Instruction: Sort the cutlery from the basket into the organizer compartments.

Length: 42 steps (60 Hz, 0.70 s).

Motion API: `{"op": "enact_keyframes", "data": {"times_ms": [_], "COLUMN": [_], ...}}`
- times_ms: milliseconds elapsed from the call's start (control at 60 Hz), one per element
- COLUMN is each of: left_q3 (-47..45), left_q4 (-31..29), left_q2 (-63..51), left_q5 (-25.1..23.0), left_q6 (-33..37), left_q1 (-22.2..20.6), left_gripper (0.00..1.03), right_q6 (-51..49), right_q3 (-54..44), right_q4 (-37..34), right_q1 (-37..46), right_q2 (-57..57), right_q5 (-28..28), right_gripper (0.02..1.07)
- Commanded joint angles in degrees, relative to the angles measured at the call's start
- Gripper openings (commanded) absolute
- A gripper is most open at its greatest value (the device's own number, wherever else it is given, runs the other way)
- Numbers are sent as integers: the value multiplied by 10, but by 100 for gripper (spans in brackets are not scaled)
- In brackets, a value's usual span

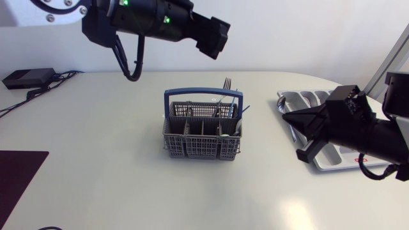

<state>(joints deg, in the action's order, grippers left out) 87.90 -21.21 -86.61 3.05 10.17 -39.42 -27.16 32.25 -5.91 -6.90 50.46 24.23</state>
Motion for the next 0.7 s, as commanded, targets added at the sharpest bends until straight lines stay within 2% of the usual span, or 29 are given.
{"op": "enact_keyframes", "data": {"times_ms": [0, 150, 350, 583, 683], "left_q3": [-14, -70, -110, -130, -132], "left_q4": [-8, -14, -16, -16, -15], "left_q2": [1, -15, -38, -65, -75], "left_q5": [-1, -2, -4, -5, -4], "left_q6": [64, 155, 222, 252, 256], "left_q1": [-6, -29, -58, -72, -72], "left_gripper": [95, 95, 95, 95, 95], "right_q6": [-47, -141, -332, -536, -598], "right_q3": [13, 31, 84, 157, 180], "right_q4": [-21, -70, -165, -255, -262], "right_q1": [56, 137, 268, 379, 418], "right_q2": [13, 43, 139, 268, 317], "right_q5": [44, 106, 178, 191, 190], "right_gripper": [8, 8, 8, 8, 8]}}
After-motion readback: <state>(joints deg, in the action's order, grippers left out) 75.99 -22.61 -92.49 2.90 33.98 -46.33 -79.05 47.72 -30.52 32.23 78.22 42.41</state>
